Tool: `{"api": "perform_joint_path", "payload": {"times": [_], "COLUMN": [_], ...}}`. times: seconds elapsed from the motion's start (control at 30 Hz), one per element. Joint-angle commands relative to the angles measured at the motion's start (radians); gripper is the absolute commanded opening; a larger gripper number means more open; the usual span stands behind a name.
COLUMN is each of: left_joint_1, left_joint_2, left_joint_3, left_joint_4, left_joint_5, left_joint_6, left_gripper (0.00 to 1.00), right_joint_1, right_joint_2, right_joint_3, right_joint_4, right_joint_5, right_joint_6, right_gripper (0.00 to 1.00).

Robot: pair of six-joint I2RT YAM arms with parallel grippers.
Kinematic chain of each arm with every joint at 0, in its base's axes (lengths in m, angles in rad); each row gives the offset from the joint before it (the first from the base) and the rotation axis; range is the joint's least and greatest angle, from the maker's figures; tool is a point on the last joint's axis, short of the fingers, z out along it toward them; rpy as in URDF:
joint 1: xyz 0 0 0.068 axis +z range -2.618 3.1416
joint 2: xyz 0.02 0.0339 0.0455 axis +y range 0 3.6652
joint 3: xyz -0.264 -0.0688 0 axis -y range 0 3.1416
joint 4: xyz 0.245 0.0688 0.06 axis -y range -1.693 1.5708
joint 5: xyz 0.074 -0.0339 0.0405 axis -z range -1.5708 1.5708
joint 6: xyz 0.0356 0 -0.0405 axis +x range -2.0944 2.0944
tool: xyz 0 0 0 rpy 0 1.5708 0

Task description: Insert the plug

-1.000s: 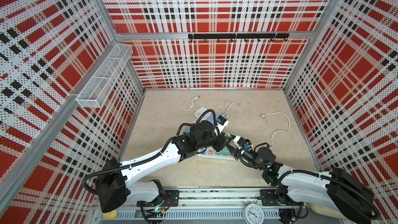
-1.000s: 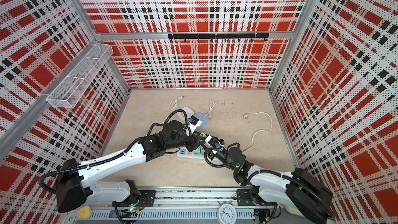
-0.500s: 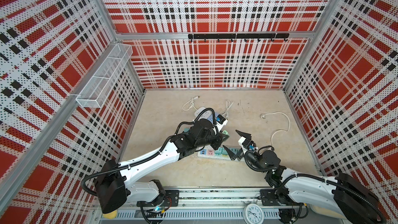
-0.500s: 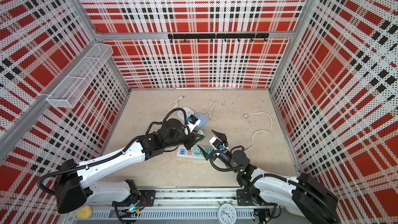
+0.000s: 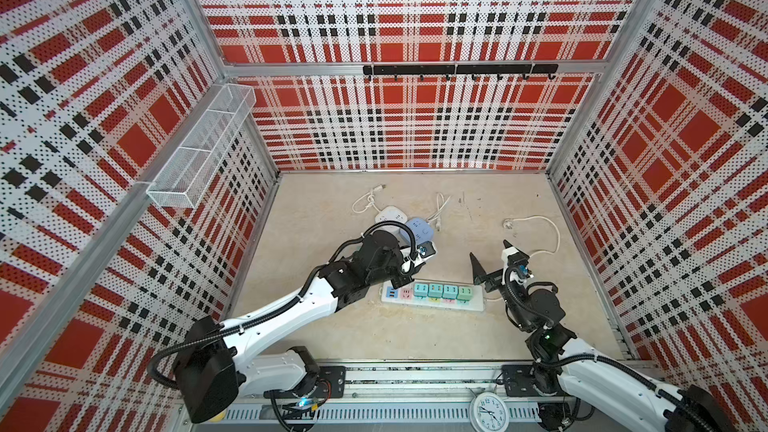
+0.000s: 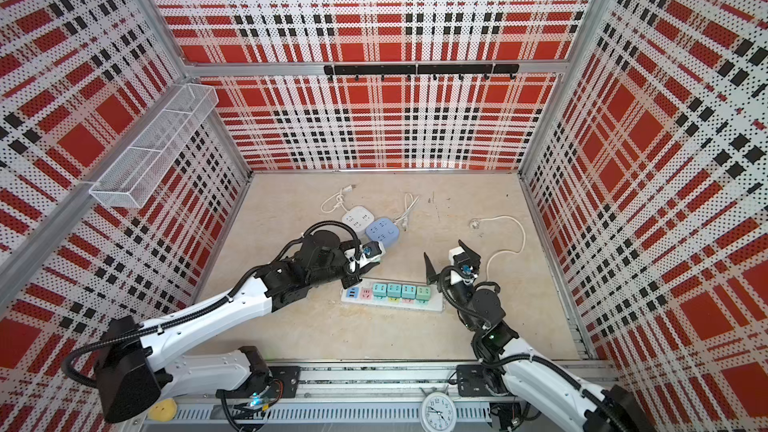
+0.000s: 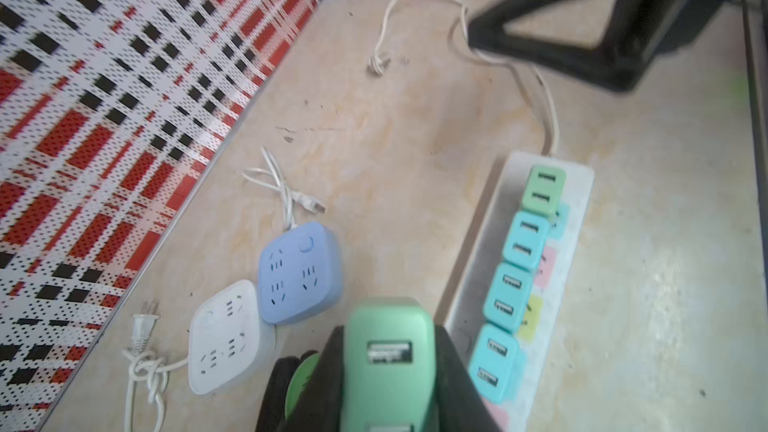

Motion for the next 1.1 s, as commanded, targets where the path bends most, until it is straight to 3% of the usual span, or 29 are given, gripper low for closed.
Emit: {"api": "perform_joint_path", "payload": {"times": [0.0,0.13,0.33,0.57,0.9,1.07], "left_joint_1": [0.024,0.027,0.005,0.004,0.020,0.075], "left_joint_2": [0.032,0.067,0.071,0.114,0.203,0.199], "left_joint_3": [0.117,0.151,0.058,0.057,0.061,0.028], "left_joint_4": [-0.175,-0.286,-0.320,-0.339,-0.350,-0.297], "left_joint_5": [0.058,0.012,0.109,0.119,0.109,0.197], "left_joint_6": [0.136,0.187,0.374,0.383,0.375,0.381], "left_gripper": [0.00,0.00,0.00,0.00,0.00,0.00], "right_joint_1": [-0.065,-0.074,-0.076,-0.079,-0.083,-0.084], "right_joint_2": [0.052,0.118,0.146,0.118,0.206,0.185], "right_joint_3": [-0.019,0.056,0.072,0.059,0.096,0.086], "right_joint_4": [-0.005,-0.113,-0.124,-0.130,-0.108,-0.112], "right_joint_5": [-0.009,0.052,0.081,0.057,0.058,0.053], "right_joint_6": [0.140,0.167,0.179,0.179,0.169,0.173], "right_gripper": [1.00,1.00,1.00,1.00,1.00,1.00]}}
